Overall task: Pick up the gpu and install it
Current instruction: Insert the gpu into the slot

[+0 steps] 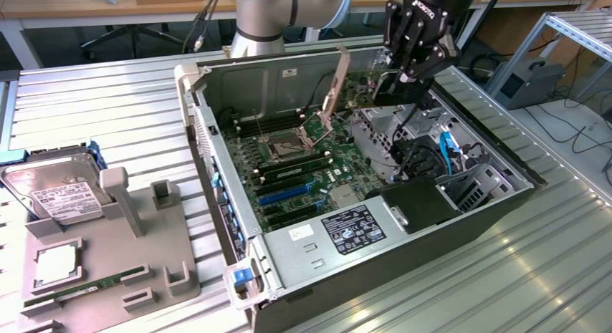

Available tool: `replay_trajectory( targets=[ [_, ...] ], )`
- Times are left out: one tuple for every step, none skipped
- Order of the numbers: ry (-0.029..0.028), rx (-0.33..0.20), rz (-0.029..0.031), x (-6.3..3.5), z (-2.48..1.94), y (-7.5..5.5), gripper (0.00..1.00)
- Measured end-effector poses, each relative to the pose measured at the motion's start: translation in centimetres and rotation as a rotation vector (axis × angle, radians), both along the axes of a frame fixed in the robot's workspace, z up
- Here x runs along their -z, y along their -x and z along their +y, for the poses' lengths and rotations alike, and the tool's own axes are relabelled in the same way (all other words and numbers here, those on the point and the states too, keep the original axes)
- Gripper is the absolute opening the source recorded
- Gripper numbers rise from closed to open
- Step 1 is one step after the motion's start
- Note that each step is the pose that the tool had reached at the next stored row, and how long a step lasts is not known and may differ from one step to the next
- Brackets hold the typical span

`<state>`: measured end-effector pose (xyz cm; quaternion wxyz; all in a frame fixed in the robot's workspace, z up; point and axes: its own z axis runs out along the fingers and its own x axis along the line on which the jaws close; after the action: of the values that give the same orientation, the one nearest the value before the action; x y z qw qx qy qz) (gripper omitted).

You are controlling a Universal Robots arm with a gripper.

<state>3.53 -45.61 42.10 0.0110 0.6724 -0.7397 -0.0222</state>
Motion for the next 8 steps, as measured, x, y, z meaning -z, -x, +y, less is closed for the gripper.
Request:
replay_trajectory(
  targets=[
    [-0.0047, -0.001, -0.0002, 0.19, 0.00, 0.1, 0.27],
    [-0.0076, -0.002, -0.0004, 0.31, 0.00, 0.2, 0.27],
    [-0.0102, -0.003, -0.0005, 0.42, 0.00, 0.3, 0.27],
    [-0.0135, -0.006, -0.0007, 0.63, 0.00, 0.5, 0.27],
    [-0.0153, -0.008, -0.0009, 0.76, 0.00, 0.6, 0.27],
    [-0.0168, -0.010, -0.0010, 0.88, 0.00, 0.7, 0.27],
    [-0.0195, -0.016, -0.0014, 1.07, 0.00, 0.9, 0.27],
    [-0.0223, -0.023, -0.0018, 1.25, 0.00, 1.1, 0.27]
  ],
)
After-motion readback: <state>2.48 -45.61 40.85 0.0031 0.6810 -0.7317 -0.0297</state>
